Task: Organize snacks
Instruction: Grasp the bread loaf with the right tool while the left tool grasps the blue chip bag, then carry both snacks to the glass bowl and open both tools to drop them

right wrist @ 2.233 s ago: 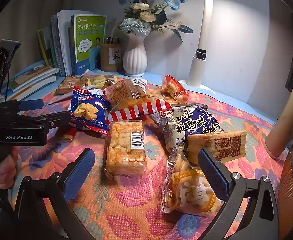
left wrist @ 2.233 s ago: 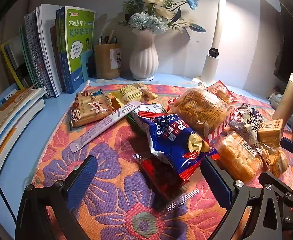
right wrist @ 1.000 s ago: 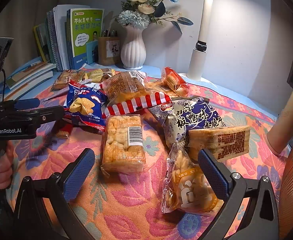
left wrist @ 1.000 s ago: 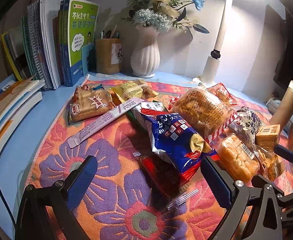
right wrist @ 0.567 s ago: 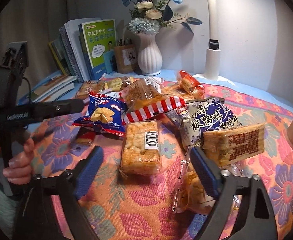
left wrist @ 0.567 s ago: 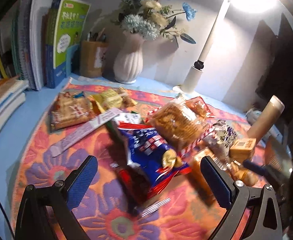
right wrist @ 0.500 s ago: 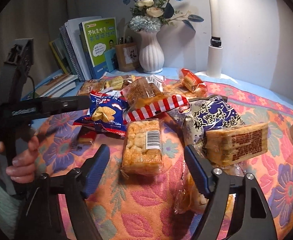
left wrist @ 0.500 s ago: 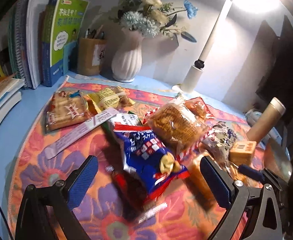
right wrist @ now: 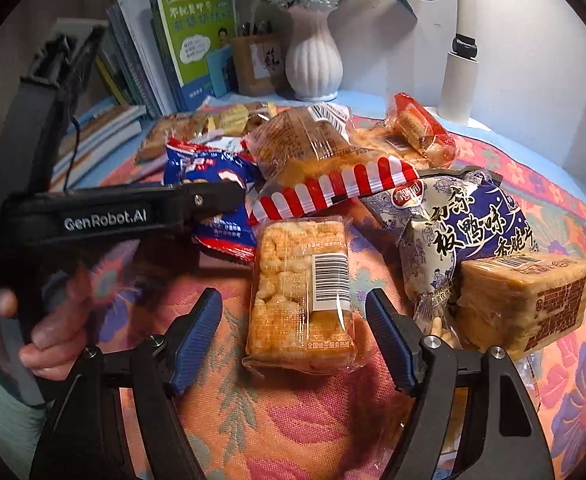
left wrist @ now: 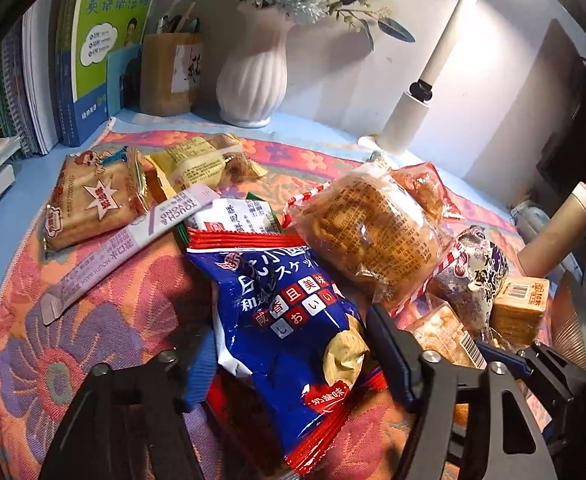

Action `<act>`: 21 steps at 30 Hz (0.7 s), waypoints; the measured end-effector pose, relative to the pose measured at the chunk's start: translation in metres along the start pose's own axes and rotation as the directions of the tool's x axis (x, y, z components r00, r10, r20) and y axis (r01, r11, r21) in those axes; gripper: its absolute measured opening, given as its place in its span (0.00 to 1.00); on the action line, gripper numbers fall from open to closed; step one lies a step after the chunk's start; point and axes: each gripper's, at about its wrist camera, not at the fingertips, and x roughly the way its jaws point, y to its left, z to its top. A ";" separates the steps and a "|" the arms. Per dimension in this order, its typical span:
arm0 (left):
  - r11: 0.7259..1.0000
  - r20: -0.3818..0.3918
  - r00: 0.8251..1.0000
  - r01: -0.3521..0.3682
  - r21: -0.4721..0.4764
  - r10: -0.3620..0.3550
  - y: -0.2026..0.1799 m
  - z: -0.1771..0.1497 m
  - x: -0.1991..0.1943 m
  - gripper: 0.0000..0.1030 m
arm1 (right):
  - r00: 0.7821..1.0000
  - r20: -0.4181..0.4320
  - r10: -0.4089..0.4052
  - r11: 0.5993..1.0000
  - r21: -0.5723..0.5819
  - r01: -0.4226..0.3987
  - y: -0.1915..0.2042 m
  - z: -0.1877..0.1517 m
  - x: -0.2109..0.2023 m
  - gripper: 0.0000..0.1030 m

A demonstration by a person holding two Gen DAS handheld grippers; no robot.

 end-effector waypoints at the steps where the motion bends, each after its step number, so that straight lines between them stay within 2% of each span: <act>1: 1.000 0.004 1.000 -0.002 0.001 0.002 0.000 -0.001 0.000 0.62 | 1.000 -0.007 -0.014 1.000 -0.005 0.014 0.000 0.000 0.002 0.60; 3: 1.000 0.015 1.000 -0.007 0.006 0.007 -0.001 -0.002 -0.003 0.59 | 0.999 -0.017 -0.037 0.999 -0.007 0.037 0.001 -0.001 0.004 0.45; 7: 1.000 0.045 0.999 -0.022 0.022 0.021 -0.003 -0.005 -0.012 0.55 | 1.000 -0.005 -0.023 1.000 -0.007 0.023 0.001 -0.003 0.000 0.44; 11: 0.999 0.073 0.997 -0.030 0.020 0.029 -0.001 -0.011 -0.028 0.54 | 0.999 0.026 0.026 1.000 -0.011 -0.026 0.003 -0.006 -0.012 0.43; 15: 1.000 0.117 0.993 0.006 0.010 -0.007 0.004 -0.019 -0.057 0.54 | 0.992 0.063 0.113 0.993 0.035 -0.116 -0.001 -0.012 -0.030 0.43; 21: 0.999 0.187 0.981 0.040 0.038 -0.046 -0.006 -0.022 -0.100 0.54 | 0.986 0.115 0.117 0.991 0.056 -0.124 0.001 -0.011 -0.058 0.43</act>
